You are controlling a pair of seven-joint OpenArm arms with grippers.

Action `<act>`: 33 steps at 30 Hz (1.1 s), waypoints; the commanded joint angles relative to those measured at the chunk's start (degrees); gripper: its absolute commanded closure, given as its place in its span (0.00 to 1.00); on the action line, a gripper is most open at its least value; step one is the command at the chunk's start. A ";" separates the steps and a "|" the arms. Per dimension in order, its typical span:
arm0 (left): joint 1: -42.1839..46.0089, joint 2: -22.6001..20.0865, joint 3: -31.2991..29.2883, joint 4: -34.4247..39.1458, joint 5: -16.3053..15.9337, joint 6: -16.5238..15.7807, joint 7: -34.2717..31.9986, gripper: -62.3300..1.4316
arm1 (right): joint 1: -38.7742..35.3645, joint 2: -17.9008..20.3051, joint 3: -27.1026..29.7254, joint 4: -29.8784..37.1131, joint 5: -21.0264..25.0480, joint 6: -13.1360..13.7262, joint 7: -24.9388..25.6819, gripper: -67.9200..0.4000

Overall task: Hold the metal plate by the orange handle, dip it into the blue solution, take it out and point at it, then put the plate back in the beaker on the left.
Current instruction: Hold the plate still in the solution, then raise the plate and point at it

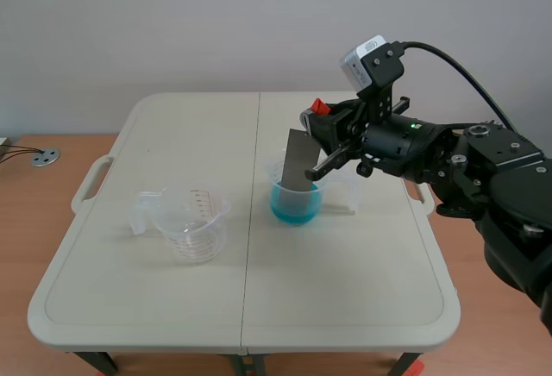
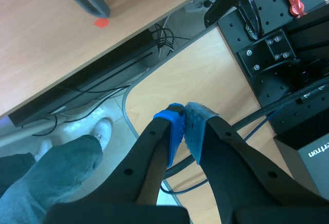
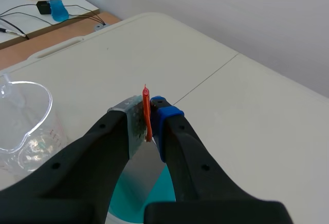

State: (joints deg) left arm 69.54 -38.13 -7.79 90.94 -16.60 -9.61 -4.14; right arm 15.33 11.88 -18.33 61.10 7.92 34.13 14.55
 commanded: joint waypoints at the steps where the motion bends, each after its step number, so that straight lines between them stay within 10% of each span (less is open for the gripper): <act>1: 0.11 0.15 0.17 0.72 -0.35 -0.20 -0.35 0.95 | 0.85 0.02 0.28 1.09 0.20 0.26 0.37 0.97; 33: -0.22 -0.17 0.15 1.05 -0.35 -0.15 -1.73 0.95 | 0.66 0.35 2.78 18.36 0.20 0.48 -8.50 0.97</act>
State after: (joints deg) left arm 69.52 -38.13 -7.79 90.96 -16.60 -9.61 -4.84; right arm 15.18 11.92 -16.08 77.80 7.29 34.76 5.45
